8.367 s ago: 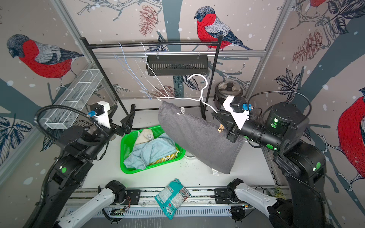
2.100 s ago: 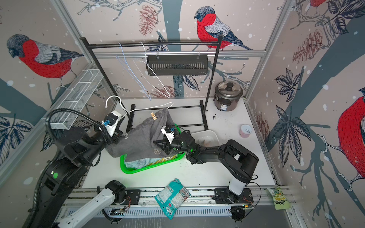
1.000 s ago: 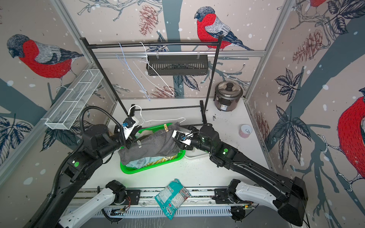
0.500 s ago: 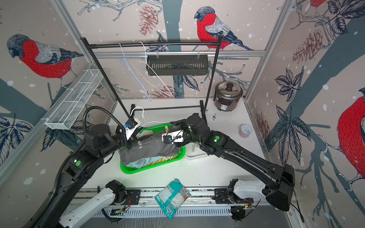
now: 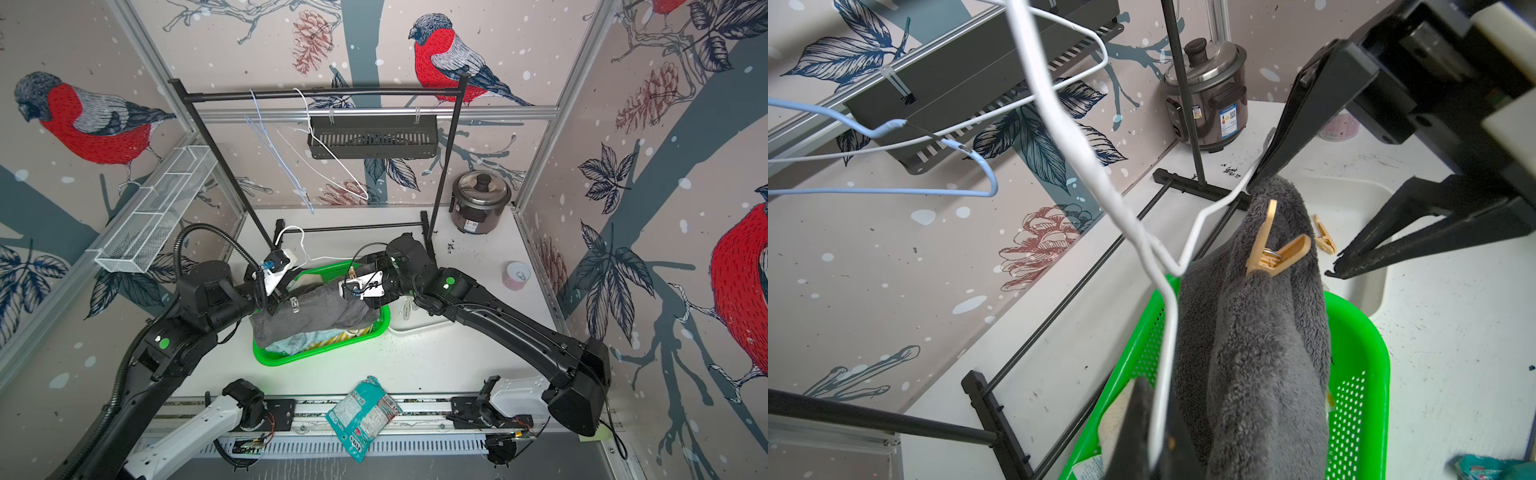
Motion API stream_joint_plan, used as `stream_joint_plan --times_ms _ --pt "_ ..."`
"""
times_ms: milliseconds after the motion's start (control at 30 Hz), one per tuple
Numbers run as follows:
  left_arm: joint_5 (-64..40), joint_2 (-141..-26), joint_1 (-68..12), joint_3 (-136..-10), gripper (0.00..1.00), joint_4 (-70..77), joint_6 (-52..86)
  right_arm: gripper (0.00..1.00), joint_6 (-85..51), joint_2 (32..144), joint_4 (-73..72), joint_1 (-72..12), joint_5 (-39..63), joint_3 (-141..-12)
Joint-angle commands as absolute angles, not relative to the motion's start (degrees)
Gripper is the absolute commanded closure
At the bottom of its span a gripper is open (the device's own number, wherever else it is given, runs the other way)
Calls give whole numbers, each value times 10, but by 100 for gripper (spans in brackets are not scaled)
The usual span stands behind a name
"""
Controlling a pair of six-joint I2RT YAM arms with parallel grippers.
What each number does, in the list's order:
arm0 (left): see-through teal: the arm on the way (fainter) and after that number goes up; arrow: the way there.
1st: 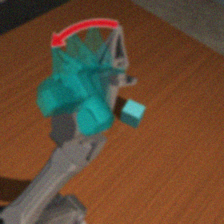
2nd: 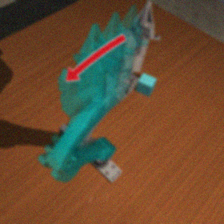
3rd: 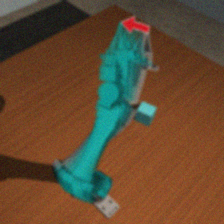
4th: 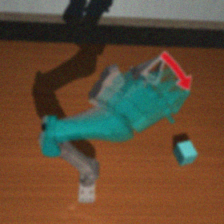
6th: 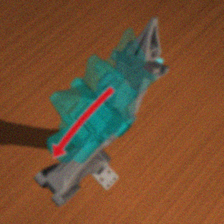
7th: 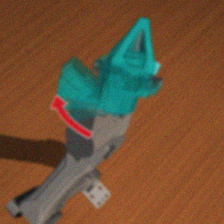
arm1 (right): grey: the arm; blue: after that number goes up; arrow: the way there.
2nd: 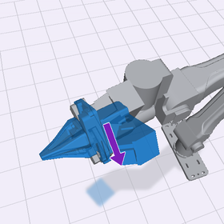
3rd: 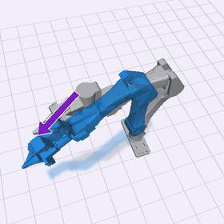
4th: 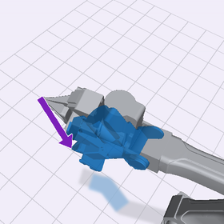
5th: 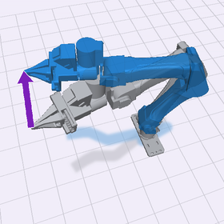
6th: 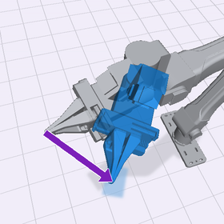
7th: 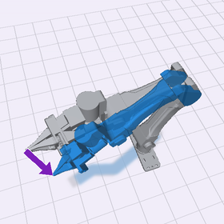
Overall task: Remove the clothespins securing towels to the hanger
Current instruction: Remove the clothespin from the hanger.
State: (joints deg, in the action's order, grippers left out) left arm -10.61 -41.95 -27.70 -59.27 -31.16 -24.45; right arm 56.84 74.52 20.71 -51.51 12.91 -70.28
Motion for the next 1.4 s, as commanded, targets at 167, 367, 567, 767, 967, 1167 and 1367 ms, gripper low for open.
stream_joint_plan --times_ms 167,367,567,767,967,1167,1367 --pt "-122 -420 -277 -596 100 -301 -261 21 560 764 192 -500 176 -718" --pt "-122 -421 -277 -595 100 -298 -263 22 566 790 203 -493 197 -742" --pt "-116 -431 -276 -599 100 -297 -253 22 575 779 165 -499 191 -715" --pt "-112 -447 -272 -611 100 -304 -239 21 573 758 87 -513 142 -669" --pt "-128 -446 -270 -614 100 -302 -249 21 590 758 115 -514 143 -669" --pt "-125 -442 -270 -618 100 -306 -256 23 606 777 146 -517 147 -681" --pt "-118 -444 -268 -623 100 -315 -262 31 602 781 188 -522 141 -698"
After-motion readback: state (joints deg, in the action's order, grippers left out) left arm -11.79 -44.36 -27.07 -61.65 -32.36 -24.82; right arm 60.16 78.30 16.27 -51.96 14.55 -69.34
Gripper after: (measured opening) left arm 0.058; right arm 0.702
